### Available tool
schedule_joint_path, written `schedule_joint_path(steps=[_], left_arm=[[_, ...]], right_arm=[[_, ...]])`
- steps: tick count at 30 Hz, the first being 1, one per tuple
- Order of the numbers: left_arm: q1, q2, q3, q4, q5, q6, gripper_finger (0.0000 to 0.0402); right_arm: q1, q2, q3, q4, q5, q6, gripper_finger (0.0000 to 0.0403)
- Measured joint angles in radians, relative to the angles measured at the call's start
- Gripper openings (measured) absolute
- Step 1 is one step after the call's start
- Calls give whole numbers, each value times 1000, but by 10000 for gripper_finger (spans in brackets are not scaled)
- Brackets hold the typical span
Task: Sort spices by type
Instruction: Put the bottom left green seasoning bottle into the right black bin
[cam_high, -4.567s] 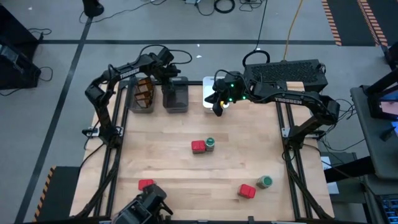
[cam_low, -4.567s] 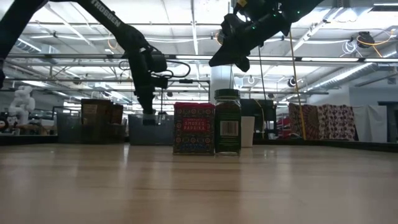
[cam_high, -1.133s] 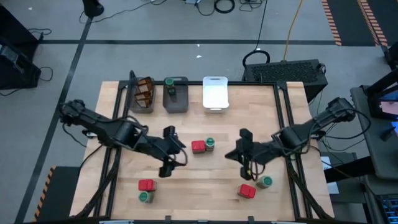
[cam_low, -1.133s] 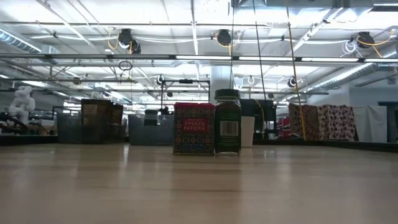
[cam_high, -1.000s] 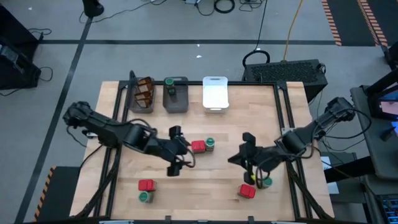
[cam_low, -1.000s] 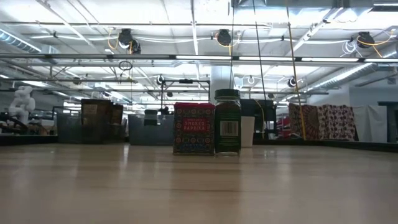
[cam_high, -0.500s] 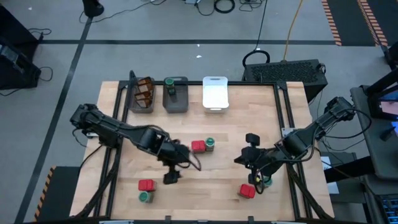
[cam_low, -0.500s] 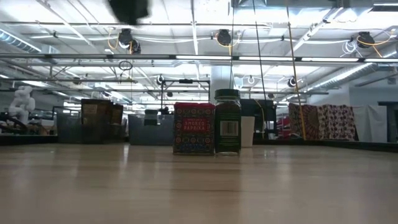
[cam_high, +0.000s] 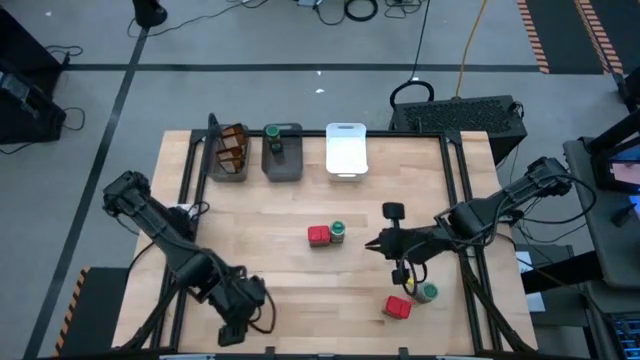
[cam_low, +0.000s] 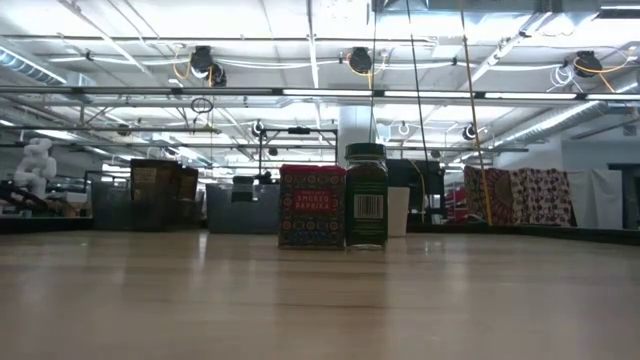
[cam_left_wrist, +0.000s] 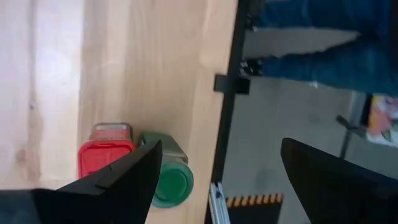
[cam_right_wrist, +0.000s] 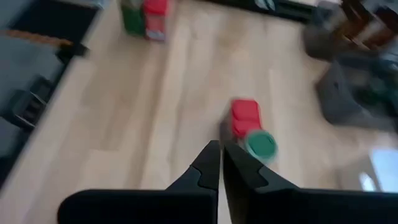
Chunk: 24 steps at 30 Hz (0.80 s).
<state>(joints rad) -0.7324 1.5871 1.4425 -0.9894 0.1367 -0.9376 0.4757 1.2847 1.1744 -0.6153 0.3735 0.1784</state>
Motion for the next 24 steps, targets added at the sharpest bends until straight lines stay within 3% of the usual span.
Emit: schedule_joint_path(steps=[6, 16, 24], left_arm=[[-93, 9, 0, -3, -60, 9, 331], [-159, 13, -4, -114, -167, 114, 331], [-159, 15, -72, -64, -180, 142, 331]], right_arm=[[-60, 25, 0, 113, -119, -76, 0], [-77, 61, 0, 134, -141, -48, 0], [-77, 91, 0, 154, -143, -38, 0]])
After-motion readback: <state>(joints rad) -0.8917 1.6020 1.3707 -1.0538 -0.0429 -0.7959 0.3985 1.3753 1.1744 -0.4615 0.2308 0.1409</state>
